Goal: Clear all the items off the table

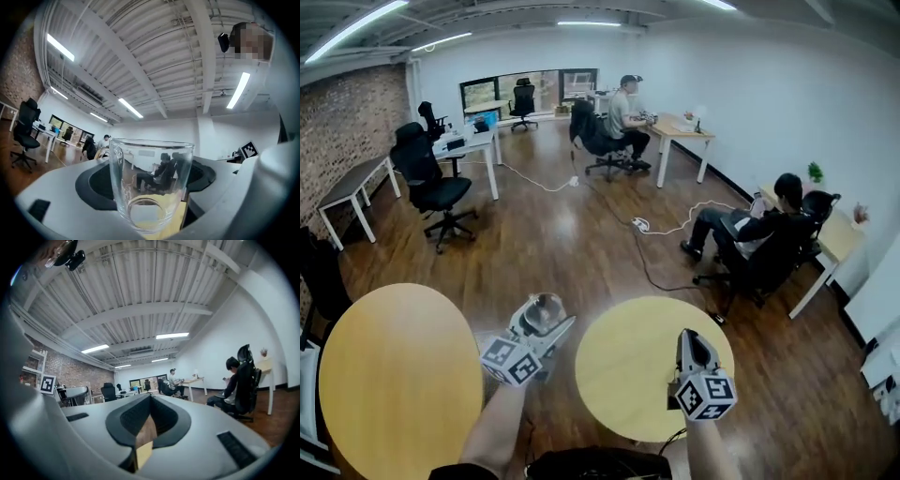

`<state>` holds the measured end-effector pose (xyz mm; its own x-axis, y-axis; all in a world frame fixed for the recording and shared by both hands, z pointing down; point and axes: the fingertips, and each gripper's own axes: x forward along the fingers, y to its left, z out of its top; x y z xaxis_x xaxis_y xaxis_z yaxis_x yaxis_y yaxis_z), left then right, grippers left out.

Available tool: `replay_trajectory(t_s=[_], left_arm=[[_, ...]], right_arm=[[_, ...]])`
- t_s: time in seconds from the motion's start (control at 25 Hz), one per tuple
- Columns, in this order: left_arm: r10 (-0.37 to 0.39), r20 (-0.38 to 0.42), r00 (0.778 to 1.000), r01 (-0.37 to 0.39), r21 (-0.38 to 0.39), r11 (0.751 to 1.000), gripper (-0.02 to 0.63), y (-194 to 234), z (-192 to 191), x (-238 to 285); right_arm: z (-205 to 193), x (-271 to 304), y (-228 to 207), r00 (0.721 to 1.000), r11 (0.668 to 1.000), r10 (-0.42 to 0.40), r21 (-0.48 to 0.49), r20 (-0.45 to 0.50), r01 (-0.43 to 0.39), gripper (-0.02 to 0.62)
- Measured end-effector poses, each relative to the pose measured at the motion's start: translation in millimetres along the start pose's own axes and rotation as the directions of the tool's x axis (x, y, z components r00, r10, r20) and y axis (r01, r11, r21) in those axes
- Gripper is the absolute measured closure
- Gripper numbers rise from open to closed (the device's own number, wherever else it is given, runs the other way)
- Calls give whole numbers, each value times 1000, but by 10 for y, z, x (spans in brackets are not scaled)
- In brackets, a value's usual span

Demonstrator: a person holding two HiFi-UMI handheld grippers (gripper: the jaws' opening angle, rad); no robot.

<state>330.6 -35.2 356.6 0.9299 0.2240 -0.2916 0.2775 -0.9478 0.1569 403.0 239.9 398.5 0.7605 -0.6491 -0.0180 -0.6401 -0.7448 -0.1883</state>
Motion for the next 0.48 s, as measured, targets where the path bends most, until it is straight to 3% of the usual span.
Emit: replay_trajectory(t_s=[0.2, 0.48], left_arm=[[-155, -52, 987, 152, -64, 986, 201, -551, -495, 584], [-358, -142, 923, 345, -110, 932, 201, -1064, -1024, 1109]], right_arm=[[19, -399, -619, 990, 990, -140, 0, -5, 140, 591], [-217, -706, -1085, 949, 949, -311, 34, -52, 313, 591]])
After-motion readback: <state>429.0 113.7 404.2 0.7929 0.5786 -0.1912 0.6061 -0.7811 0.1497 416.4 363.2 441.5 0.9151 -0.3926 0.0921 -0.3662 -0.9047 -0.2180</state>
